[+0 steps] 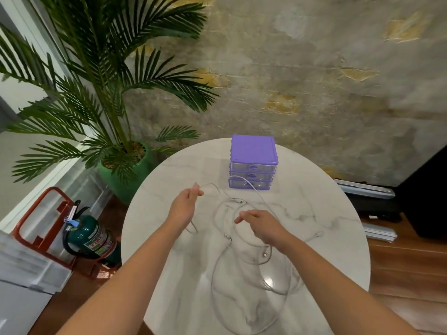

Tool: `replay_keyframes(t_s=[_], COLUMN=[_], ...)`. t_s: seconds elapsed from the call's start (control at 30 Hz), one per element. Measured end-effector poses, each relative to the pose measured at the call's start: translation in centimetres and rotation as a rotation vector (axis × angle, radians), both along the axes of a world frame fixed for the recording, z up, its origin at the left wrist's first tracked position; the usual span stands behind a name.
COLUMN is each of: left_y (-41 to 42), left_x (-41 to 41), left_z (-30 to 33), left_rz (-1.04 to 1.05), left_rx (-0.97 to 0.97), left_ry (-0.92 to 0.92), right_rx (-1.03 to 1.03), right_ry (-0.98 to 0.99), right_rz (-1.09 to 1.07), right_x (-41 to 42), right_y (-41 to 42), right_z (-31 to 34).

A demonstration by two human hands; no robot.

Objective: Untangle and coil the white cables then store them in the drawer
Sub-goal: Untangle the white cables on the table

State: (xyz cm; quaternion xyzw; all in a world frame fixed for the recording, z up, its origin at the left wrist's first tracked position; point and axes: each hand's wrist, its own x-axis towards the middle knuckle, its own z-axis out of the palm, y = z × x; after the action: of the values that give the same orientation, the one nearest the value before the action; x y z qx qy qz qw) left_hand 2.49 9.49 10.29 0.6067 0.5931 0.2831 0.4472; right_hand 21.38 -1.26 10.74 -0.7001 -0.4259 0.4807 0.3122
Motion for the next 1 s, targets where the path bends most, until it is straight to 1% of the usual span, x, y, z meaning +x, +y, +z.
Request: replay_keyframes(t_s=[0.1,0.17,0.27,0.33,0.43,0.5,0.57,0.63,0.7,0.77,0.83,0.87,1.0], left_y=[-1.6,-2.2,-2.6,-2.7,-2.8,-2.7,-2.5,-2.1,-1.7,-1.3,-0.9,-0.8,-0.3], left_x=[2.2,3.2,3.7,3.8,3.8,4.1,4.3,4.5,4.4,4.3,4.2,4.1,3.6], left_z=[-0.5,-0.6,-0.6,-0.7,-0.5,-0.4,0.0,0.5,0.9,1.2,1.2,1.2,0.5], left_rz=[-0.105,-0.145,-0.143,-0.131,-0.143,-0.135,-0.069,-0.001,0.031,0.066,0.1,0.114,0.16], left_rx=[-0.078,-0.122,-0.165,-0.198,-0.276,-0.28,-0.256,-0.236,-0.203,-0.173,-0.154,-0.149,-0.14], left_ry=[0.011,0.026,0.093,0.095,-0.065,-0.16,-0.273,-0.392,-0.441,-0.448,-0.448,-0.444,-0.432], right_rx=[0.027,0.083,0.161,0.161,0.131,0.126,0.114,0.093,0.005,-0.091,-0.129,-0.11,0.078], right_ry=[0.044,0.036,0.033,-0.008,-0.031,-0.038,-0.066,-0.108,-0.129,-0.078,0.047,0.107,0.295], right_rz=[0.003,0.021,0.049,0.08,0.115,0.106,0.06,0.067,0.122,0.135,0.056,-0.008,-0.343], right_x=[-1.0,-1.6,-1.8,-1.5,-1.3,-1.2,-1.0,-0.5,-0.1,0.4,0.7,1.0,2.4], right_y=[0.8,1.0,0.8,0.6,0.3,0.1,-0.2,-0.9,-2.1,-3.4,-4.3,-4.3,-2.6], right_z=[0.6,0.7,0.6,0.5,0.2,0.1,-0.8,-2.6,-4.7,-6.2,-6.5,-6.4,-3.7])
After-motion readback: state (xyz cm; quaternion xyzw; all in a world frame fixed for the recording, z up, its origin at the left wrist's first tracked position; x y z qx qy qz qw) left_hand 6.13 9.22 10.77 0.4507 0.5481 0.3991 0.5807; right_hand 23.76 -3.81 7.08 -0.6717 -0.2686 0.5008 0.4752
